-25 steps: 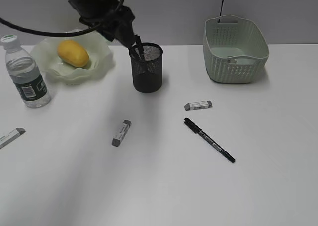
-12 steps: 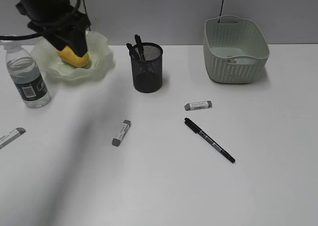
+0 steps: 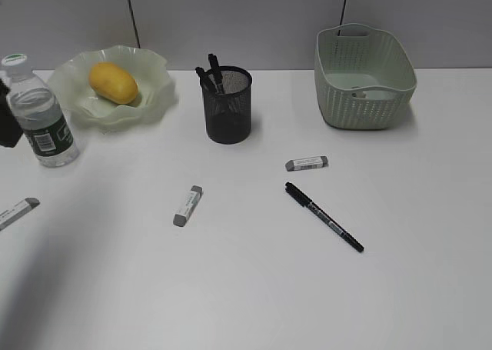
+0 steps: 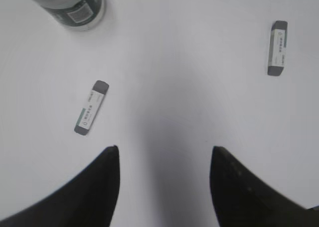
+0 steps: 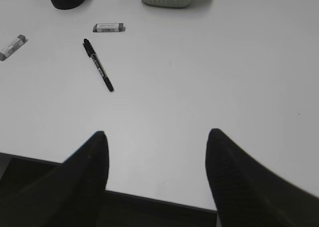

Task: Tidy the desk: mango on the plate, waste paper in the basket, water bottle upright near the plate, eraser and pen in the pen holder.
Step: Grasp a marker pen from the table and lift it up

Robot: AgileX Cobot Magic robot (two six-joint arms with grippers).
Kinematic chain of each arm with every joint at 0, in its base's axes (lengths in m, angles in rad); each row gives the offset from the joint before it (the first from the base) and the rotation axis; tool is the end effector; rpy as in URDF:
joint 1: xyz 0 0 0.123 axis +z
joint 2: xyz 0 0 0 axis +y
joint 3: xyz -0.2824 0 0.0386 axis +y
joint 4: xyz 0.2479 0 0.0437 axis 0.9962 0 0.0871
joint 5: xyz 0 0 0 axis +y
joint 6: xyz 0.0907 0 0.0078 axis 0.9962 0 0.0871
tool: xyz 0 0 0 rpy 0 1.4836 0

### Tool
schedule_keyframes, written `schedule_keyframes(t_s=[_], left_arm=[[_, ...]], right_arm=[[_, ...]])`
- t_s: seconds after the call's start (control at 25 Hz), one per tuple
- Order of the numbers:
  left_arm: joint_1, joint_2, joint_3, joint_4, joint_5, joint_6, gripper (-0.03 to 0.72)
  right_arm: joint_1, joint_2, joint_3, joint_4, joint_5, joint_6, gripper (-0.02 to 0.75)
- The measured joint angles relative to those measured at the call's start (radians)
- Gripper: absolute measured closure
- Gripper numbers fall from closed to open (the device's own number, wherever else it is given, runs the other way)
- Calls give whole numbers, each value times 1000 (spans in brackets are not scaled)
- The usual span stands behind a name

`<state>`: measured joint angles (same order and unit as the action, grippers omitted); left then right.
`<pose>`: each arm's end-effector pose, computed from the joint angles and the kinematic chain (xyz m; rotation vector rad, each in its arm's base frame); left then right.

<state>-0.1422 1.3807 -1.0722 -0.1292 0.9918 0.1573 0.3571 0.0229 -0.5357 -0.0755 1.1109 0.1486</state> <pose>0.2618 -0.0474 0.2893 0.3441 2.7575 -0.1644 -0.0050 -0.0084 0.2833 -0.2108 2.0759 0.2176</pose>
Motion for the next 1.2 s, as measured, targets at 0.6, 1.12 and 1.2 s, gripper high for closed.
schedule_keyframes(t_s=[0.6, 1.12, 1.2], left_arm=[[5, -924, 471, -12, -131, 0, 247], [5, -1384, 522, -17, 54, -10, 247], [5, -1384, 525, -18, 58, -16, 247]], right_arm=[[0, 0, 2, 0, -1, 0, 248], [0, 0, 3, 0, -1, 0, 248], [0, 0, 3, 1, -3, 0, 248]])
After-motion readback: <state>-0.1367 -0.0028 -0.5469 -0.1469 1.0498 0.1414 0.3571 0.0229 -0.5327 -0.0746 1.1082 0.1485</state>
